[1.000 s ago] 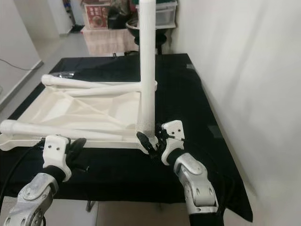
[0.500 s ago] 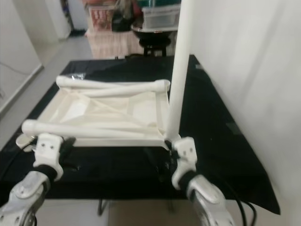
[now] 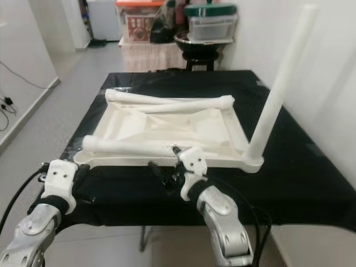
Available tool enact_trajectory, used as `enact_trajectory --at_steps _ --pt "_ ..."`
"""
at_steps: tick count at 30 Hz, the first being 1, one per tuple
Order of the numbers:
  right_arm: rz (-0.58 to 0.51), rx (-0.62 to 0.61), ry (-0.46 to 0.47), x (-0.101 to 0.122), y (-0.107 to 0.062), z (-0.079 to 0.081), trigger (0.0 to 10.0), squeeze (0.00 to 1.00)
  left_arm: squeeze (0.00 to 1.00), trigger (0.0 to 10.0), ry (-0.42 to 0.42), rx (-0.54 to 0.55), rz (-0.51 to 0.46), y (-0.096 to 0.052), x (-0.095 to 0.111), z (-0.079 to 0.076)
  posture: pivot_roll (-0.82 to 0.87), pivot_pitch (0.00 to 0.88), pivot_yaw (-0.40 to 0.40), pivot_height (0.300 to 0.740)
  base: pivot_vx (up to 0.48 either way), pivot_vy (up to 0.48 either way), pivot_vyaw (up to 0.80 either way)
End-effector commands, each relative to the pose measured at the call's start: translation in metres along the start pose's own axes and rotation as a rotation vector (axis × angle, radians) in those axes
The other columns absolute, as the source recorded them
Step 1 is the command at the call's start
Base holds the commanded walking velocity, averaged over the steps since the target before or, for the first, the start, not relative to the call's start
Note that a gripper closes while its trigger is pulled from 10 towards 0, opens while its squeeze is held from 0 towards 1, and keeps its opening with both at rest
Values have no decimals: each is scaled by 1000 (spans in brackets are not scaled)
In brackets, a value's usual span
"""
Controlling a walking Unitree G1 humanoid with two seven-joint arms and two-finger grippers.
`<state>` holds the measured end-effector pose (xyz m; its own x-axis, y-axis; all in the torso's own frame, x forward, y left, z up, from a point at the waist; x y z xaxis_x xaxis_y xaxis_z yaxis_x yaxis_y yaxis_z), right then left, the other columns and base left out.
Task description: Building children table
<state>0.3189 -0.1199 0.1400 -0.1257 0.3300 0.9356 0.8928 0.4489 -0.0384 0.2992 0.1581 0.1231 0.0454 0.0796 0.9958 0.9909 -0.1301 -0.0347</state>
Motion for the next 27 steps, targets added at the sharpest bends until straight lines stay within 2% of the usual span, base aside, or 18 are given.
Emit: enact_trajectory --at_steps 1,5,10,12,19,23,27 --pt "-24 -2 -26 7 8 6 10000 0 0 10000 14 24 14 0 -2 9 -34 0 36 740 0 476 0" --pt "-24 6 -41 7 11 8 10000 0 0 10000 14 18 12 2 -2 8 -34 0 42 740 0 475 0" --pt "-27 -12 -47 5 17 6 10000 0 0 10000 45 -24 17 3 0 3 -30 0 40 740 0 0 0" --pt "-30 -27 -55 5 20 5 10000 0 0 10000 -7 -68 62 3 -5 -1 -32 0 46 740 0 0 0" --pt "-31 -58 -65 4 24 2 10000 0 0 10000 -20 -85 73 4 -6 -3 -30 0 51 740 0 0 0" --pt "-30 -67 -59 2 28 0 10000 0 0 10000 37 -84 44 5 -2 -1 -30 0 54 740 0 0 0" --pt "-29 -84 -45 1 29 -3 10000 0 0 10000 45 -111 41 5 -3 -5 -32 0 55 740 0 0 0"
Point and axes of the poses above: a point about 5 cm out from each wrist's last joint towards the gripper, its own y axis pointing out of the wrist towards the gripper, its own x axis along the axis of the wrist's last joint, z = x × y, the point moved 4 cm from there along y, pointing out of the wrist towards the gripper, and after that the axes turned 15 degrees about -y, right-handed, at the moved point
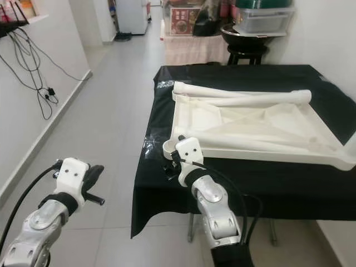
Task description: Building children table
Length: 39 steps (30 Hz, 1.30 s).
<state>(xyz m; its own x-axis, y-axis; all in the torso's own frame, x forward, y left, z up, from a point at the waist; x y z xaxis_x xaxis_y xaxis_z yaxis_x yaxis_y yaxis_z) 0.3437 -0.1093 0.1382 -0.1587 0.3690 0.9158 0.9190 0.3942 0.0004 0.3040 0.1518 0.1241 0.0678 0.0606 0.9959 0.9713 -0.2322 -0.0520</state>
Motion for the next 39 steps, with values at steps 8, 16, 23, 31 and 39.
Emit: enact_trajectory --at_steps 8,16,23,31,39 --pt "-18 -50 35 0 3 -7 10000 0 0 10000 83 -37 6 1 3 -1 -31 0 57 740 0 0 0" --pt "-9 -66 46 -3 5 -9 10000 0 0 10000 115 -62 22 3 -2 -6 -32 0 60 740 0 0 0" --pt "-9 -69 59 -4 5 -9 10000 0 0 10000 123 -68 27 4 -2 -6 -29 0 59 740 0 274 0" --pt "-13 -76 68 -4 6 -10 10000 0 0 10000 120 -71 1 4 2 -7 -30 0 61 740 0 60 0" --pt "-4 -80 79 -6 6 -10 10000 0 0 10000 70 -69 16 4 0 -6 -30 0 64 740 0 0 0"
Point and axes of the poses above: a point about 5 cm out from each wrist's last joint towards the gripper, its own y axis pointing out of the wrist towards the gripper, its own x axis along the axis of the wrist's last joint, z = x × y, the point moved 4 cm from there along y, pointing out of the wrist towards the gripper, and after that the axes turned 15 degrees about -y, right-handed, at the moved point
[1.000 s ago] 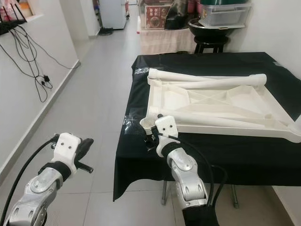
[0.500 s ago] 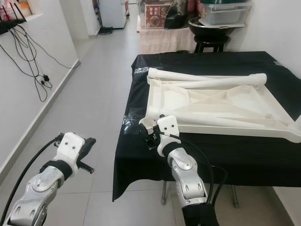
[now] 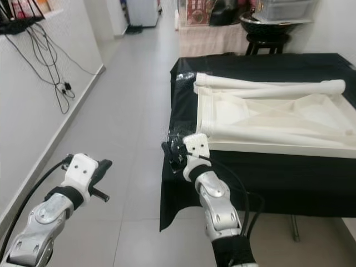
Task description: Building children table
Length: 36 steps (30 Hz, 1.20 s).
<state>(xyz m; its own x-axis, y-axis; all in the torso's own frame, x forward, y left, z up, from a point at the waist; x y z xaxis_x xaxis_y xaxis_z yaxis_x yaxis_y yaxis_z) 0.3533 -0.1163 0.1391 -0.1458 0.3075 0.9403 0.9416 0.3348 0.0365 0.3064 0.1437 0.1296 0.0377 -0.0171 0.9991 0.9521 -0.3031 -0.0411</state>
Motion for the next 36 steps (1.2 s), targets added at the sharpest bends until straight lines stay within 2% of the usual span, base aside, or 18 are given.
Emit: enact_trajectory --at_steps 1,10,14,17,26,36 --pt "10 -6 14 -3 0 -1 10000 0 0 10000 -13 5 24 -1 -5 1 -30 0 64 740 0 0 0" --pt "15 3 27 -4 1 0 10000 0 0 10000 -19 4 17 0 -5 2 -30 0 60 740 0 0 -800" --pt "-6 4 45 -1 1 0 10000 0 0 10000 -52 -4 10 0 -1 2 -33 0 63 740 0 0 -761" --pt "-20 2 44 1 1 0 10000 0 0 10000 -66 -14 -3 1 4 1 -33 0 63 740 0 0 0" --pt "-53 13 93 5 1 0 10000 0 0 10000 -81 -38 -40 3 16 0 -32 0 64 740 369 0 -685" --pt "-31 20 94 1 1 2 10000 0 0 10000 -73 -70 -60 3 24 -5 -28 0 65 740 347 0 0"
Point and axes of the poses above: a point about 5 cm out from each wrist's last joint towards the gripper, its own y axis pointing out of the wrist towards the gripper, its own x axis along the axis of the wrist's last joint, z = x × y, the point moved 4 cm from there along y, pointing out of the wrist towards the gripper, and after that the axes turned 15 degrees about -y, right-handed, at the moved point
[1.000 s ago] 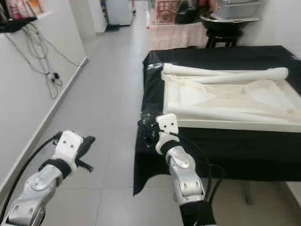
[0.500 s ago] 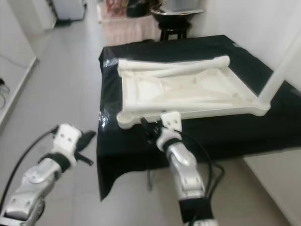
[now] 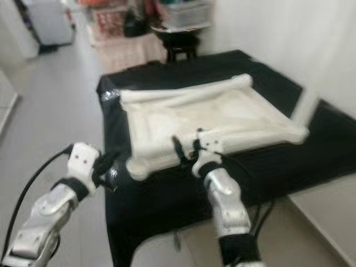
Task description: Building children table
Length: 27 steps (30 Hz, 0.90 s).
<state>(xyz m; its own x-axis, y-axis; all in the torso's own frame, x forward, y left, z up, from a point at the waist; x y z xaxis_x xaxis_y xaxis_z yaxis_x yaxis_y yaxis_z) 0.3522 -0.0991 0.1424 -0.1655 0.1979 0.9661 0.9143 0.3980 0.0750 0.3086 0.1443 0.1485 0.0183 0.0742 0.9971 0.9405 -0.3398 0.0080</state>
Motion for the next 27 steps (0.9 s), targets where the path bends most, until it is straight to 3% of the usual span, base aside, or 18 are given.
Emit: enact_trajectory --at_steps 1,8,9,12,14,20,23,27 --pt "25 -36 -5 -6 -5 -13 10000 0 0 10000 7 -31 -11 2 4 -7 -28 0 65 740 0 0 0" --pt "29 -34 7 -8 -6 -14 10000 0 0 10000 4 -107 29 -1 6 -21 -28 0 63 740 0 0 0" --pt "32 -36 14 -9 -6 -15 10000 0 1000 10000 -12 -142 49 -4 6 -25 -24 0 62 740 0 0 0" --pt "39 -49 38 -11 -6 -19 10000 0 1000 10000 -75 -229 109 -14 5 -35 -21 0 60 740 0 0 0" --pt "36 -83 22 -9 -7 -30 10000 0 1000 10000 -176 -368 200 -35 8 -48 -16 0 61 740 0 0 0" --pt "36 -118 -6 -9 -8 -44 10000 0 1000 10000 -206 -499 254 -56 18 -60 -12 0 58 740 0 0 0" --pt "41 -145 -27 -8 -8 -55 10000 0 1000 10000 -163 -525 308 -66 20 -53 -4 0 57 740 0 0 0" --pt "47 -164 -47 -8 -8 -63 10000 0 1000 10000 -172 -471 358 -67 12 -39 -7 0 61 740 0 0 0"
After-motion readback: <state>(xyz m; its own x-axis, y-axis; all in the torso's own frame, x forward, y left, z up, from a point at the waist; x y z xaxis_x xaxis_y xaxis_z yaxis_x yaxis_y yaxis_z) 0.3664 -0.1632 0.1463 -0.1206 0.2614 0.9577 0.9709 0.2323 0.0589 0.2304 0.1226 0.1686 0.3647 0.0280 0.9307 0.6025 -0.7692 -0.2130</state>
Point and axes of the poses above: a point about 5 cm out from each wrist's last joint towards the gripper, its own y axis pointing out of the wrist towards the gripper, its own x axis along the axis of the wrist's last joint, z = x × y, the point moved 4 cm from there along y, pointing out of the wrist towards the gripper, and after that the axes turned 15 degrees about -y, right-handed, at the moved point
